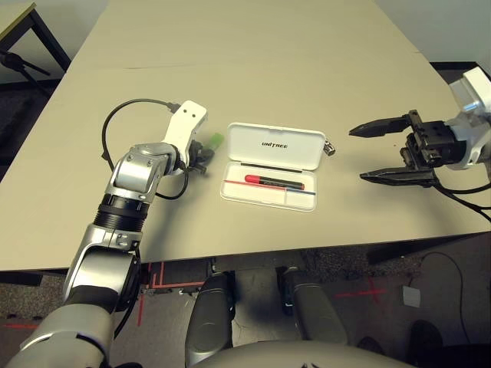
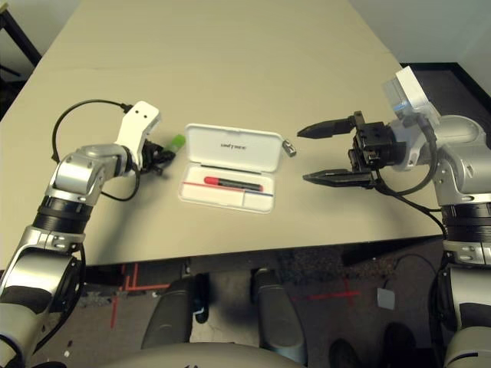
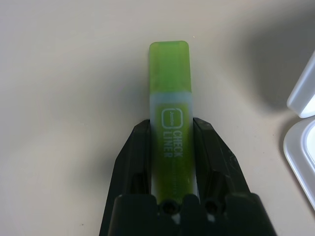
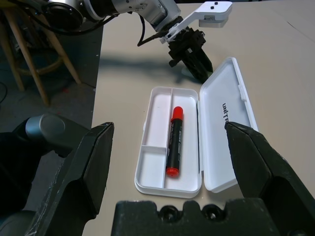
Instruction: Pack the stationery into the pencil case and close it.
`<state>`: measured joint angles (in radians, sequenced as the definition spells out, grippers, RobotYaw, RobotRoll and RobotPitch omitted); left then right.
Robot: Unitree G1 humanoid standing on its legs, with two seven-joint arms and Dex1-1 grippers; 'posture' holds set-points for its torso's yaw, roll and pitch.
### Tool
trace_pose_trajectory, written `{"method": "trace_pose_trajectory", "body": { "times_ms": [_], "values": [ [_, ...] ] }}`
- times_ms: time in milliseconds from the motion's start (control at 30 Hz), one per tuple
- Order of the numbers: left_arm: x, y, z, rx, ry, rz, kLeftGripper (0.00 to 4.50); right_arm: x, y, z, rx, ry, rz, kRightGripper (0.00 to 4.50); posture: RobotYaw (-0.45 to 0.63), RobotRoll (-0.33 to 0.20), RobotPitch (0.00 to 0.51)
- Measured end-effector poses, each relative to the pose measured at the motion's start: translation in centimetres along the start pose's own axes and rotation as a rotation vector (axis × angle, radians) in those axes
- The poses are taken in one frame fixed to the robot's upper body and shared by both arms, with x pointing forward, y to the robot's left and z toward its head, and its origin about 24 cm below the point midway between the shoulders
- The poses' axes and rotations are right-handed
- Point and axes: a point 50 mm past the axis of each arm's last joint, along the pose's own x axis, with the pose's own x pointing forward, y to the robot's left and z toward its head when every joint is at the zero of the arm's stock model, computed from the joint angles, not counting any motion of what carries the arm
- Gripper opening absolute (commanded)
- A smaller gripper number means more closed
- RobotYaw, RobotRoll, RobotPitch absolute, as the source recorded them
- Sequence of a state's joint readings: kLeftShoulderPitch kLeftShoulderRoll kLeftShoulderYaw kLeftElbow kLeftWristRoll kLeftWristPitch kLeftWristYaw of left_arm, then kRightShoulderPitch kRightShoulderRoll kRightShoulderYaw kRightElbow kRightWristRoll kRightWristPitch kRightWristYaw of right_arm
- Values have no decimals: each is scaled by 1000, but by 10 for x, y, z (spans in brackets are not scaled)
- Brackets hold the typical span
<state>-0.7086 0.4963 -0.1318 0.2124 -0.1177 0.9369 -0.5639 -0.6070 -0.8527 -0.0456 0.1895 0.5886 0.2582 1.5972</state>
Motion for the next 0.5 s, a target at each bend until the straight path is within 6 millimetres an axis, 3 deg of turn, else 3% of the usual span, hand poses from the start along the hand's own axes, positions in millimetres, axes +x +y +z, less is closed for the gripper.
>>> {"method": "trace_pose_trajectory", "body": {
  "times_ms": [233,500],
  "values": [
    [-10,11,-2,4,21,10,1108,0,0,0,-1,2,-5,4500,-26,0,193],
    [-40,20,-9,35,71,-40,1108,0,-4,-5,6,-10,-13,4500,2,0,188]
  ]
}}
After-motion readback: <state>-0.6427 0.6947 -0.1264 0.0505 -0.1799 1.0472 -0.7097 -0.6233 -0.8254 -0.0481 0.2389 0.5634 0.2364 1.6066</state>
